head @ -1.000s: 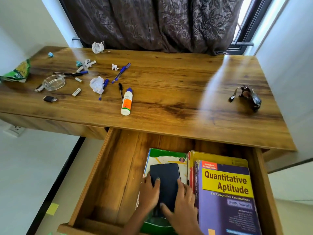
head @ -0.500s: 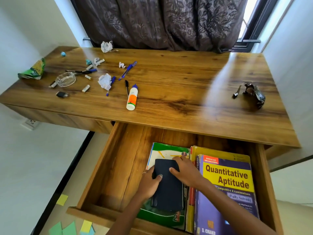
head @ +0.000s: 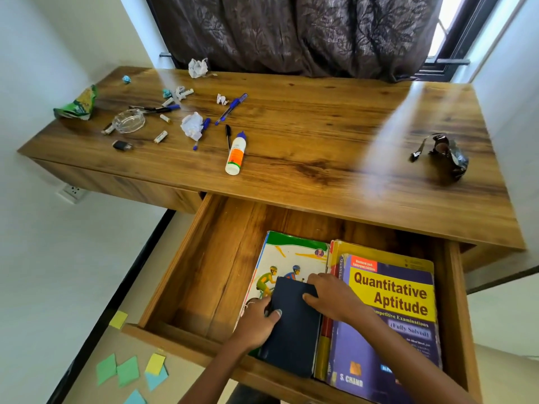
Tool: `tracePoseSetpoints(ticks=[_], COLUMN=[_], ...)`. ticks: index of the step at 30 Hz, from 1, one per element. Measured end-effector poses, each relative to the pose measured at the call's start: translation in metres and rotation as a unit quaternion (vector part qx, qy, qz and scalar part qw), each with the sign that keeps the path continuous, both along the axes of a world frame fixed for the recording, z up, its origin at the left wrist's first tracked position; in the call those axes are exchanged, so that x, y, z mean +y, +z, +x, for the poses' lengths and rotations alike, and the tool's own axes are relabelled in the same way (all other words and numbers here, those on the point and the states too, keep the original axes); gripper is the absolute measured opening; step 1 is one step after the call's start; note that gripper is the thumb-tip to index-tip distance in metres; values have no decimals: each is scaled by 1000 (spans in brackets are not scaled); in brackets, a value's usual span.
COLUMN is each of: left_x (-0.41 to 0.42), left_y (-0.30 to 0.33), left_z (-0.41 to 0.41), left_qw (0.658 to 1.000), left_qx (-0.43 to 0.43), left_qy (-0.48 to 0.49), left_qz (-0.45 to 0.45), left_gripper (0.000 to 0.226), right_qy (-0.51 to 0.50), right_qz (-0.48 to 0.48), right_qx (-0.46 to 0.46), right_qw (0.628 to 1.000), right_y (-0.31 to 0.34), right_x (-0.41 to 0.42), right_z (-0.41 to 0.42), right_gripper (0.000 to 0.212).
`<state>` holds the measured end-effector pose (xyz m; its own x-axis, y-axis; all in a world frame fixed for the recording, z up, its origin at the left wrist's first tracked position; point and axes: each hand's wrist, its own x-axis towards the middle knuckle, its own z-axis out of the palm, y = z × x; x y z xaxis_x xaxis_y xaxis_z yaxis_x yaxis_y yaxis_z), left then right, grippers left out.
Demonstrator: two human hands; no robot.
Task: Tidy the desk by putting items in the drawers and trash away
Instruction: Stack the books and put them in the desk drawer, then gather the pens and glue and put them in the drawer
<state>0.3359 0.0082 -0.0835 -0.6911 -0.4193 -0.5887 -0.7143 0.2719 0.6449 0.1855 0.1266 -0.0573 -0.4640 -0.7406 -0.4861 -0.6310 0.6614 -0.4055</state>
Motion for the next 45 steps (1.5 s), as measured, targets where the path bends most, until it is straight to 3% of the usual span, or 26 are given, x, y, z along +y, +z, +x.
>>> tracePoseSetpoints(ticks=[8, 12, 16, 17, 19, 20, 21, 23, 26, 29, 37, 45], left_x=[-16, -56, -117, -132, -177, -197, -218, -254, -300, -336, -388, -421], left_y=[11, 19, 30, 36, 36, 38, 41, 46, 50, 52, 57, 50], left_z=[6, 14, 28, 32, 42, 46, 49, 55, 63, 55, 14, -19], left_qw=[996, 993, 984, 982, 977, 977, 975, 977, 976, 974, 944, 933], left_qx=[10, 39, 100, 125, 162, 166, 171, 185, 214, 222, 244, 191], left_qy=[-25, -37, -14, -8, 13, 16, 20, 17, -4, -31, -81, -168], left_qz=[84, 107, 146, 144, 135, 135, 138, 108, 36, -43, -206, -256], left_gripper=[26, 40, 22, 34, 53, 50, 41, 29, 56, 44, 51, 60], right_qy=[-15, -26, -75, -93, -136, -149, -159, -190, -229, -228, -240, -244], right_qz=[0, -9, -29, -39, -84, -93, -95, -111, -131, -123, -76, 14], right_qx=[-14, -7, -29, -39, -37, -38, -35, -19, -13, 4, 50, 67], right_qw=[1000, 1000, 996, 994, 986, 984, 982, 975, 965, 966, 967, 967], right_y=[3, 9, 12, 16, 17, 16, 20, 23, 26, 26, 16, 27], right_x=[-24, -61, -122, -137, -177, -196, -215, -244, -280, -300, -326, -345], right_z=[9, 26, 56, 64, 80, 87, 94, 105, 114, 115, 112, 105], right_gripper=[47, 47, 50, 56, 88, 92, 82, 66, 68, 69, 75, 75])
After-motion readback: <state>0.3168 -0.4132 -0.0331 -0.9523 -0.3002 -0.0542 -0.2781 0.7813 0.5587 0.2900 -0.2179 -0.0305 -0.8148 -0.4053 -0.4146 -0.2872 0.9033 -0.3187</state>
